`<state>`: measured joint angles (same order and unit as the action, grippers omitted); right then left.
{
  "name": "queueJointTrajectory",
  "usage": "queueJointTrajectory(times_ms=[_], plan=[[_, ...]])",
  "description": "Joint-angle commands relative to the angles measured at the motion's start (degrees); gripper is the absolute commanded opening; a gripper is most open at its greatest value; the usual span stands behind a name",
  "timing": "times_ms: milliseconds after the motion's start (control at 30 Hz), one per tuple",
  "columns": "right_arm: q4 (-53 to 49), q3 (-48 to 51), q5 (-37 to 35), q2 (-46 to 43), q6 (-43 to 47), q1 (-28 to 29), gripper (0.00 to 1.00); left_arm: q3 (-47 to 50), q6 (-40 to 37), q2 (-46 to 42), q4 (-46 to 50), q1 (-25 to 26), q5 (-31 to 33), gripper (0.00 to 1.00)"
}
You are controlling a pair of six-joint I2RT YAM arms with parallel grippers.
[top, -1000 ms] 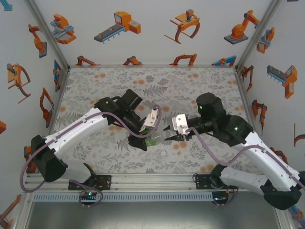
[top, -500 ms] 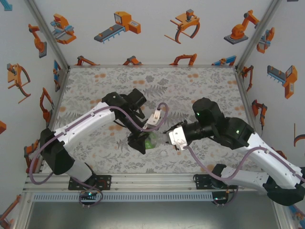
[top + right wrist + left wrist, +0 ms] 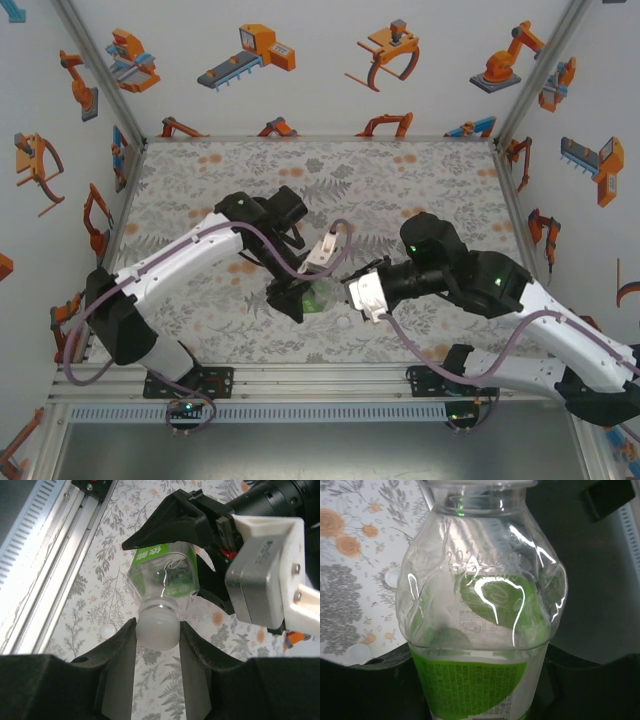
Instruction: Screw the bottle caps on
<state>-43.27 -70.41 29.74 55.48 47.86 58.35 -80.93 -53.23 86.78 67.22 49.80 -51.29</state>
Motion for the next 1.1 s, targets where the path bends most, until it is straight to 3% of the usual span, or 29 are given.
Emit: queueJointTrajectory(times_ms=[0, 333, 533, 767, 933, 1067], plan=[[3.8, 2.0, 0.6, 2.1, -10.7, 0.8, 0.00, 3.4, 4.4, -5.6, -16.3, 0.3, -1.1, 0.00], [11.1, 5.5, 1.6, 4.3, -40.3, -4.5, 0.00, 12.5, 10.1, -13.6, -33.9, 0.3, 6.6, 0.00], [17.2, 9.5, 1.9, 5.4, -64.1, -8.9, 0.00, 16.6, 12.6, -16.2, -41.1, 0.4, 11.0, 0.00], [25.6, 16.2, -2.7, 2.4, -95.7, -11.9, 0.00, 20.9, 14.6, -18.6, -49.2, 0.4, 15.0, 0.00], [25.1, 18.1, -3.0, 3.2, -117.3, -14.2, 0.00, 21.5, 15.0, -18.2, -52.7, 0.4, 17.0, 0.00], [22.3, 19.9, -4.6, 2.5, -126.4, -15.6, 0.00, 21.3, 14.5, -17.6, -54.0, 0.4, 17.8, 0.00]])
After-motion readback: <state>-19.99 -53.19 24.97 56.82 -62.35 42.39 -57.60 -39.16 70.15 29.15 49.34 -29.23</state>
